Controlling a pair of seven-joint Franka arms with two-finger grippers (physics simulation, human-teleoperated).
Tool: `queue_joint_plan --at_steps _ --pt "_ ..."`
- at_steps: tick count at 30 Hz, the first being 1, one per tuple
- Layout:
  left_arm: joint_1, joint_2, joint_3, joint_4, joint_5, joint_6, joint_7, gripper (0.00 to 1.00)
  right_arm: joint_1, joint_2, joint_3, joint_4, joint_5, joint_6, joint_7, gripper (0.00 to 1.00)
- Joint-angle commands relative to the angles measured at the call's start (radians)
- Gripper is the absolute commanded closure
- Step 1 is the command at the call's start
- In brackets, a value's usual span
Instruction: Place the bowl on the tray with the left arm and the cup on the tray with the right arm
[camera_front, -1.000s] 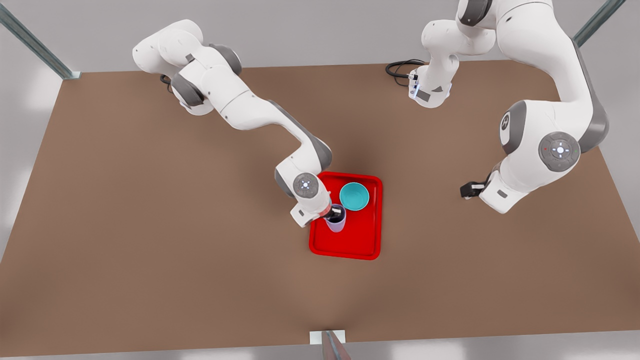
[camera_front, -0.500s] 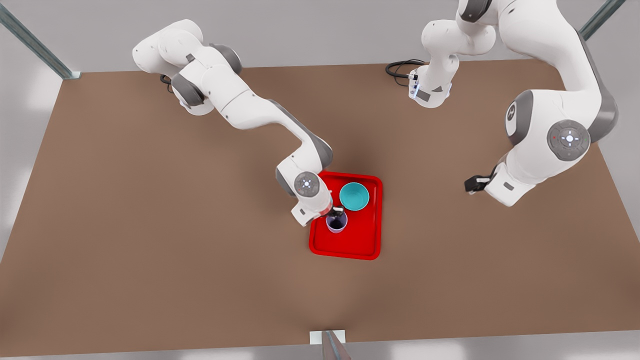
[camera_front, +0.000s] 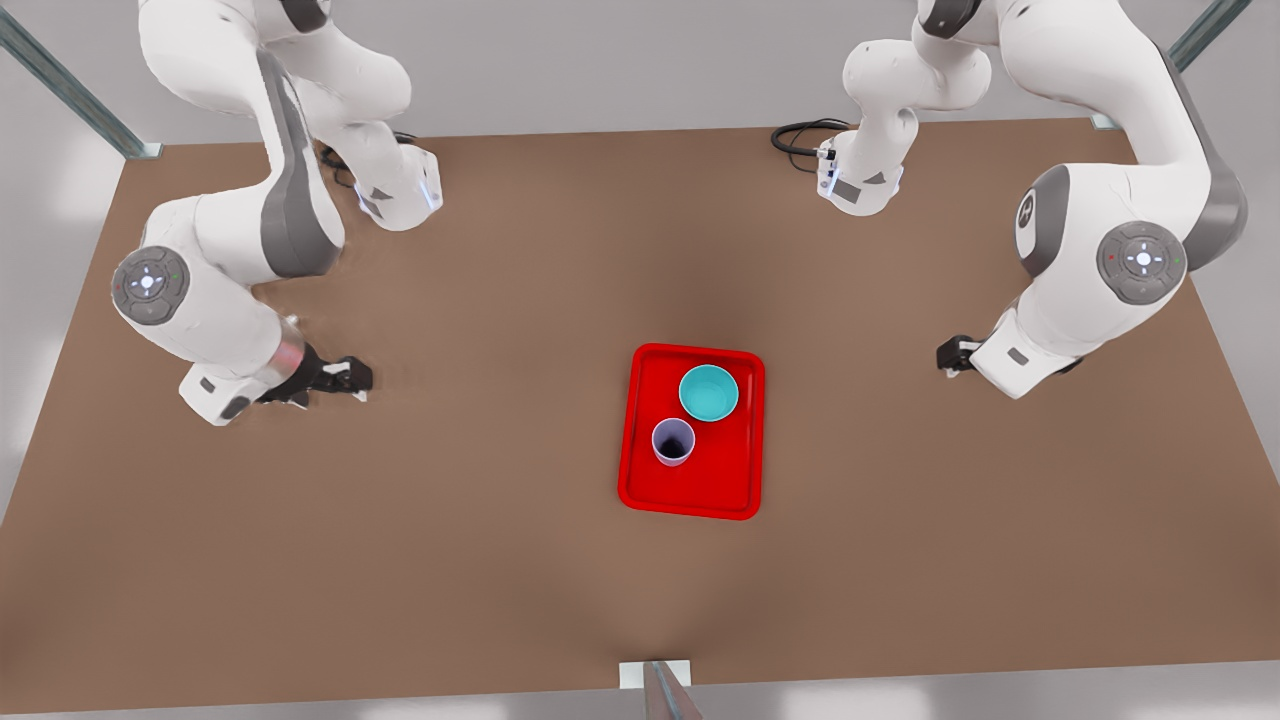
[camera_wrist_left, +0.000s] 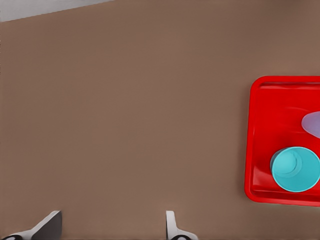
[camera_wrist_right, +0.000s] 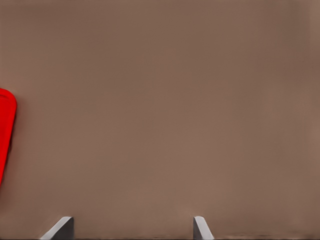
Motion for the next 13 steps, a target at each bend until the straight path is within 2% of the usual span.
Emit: queue_joint_plan --at_steps 1,3,5,6,8,13 --pt "0.001 0.000 0.000 0.000 0.006 0.000 0.003 0.00 0.008 0.000 -0.016 0.005 -0.012 -0.017 -0.003 0.00" --pt "0.001 -0.001 0.000 0.000 0.006 -0.002 0.006 0.00 -0.014 0.012 -0.073 0.051 -0.026 -0.092 -0.131 0.00" --pt "0.001 -0.001 0.000 0.000 0.006 -0.003 0.004 0.00 -0.059 0.038 -0.069 0.065 -0.013 -0.093 -0.124 0.00" --pt "0.001 -0.001 -0.002 0.000 0.006 -0.002 0.004 0.00 -0.067 0.099 -0.064 0.131 -0.011 -0.096 -0.125 0.00" --pt "0.001 0.000 -0.002 0.000 0.006 -0.003 0.001 0.00 -0.134 0.155 0.005 0.207 -0.014 -0.136 -0.124 0.00" --pt "-0.002 0.002 -0.002 0.000 0.006 -0.003 -0.002 0.00 -0.105 0.176 -0.003 0.221 -0.017 -0.135 -0.122 0.00"
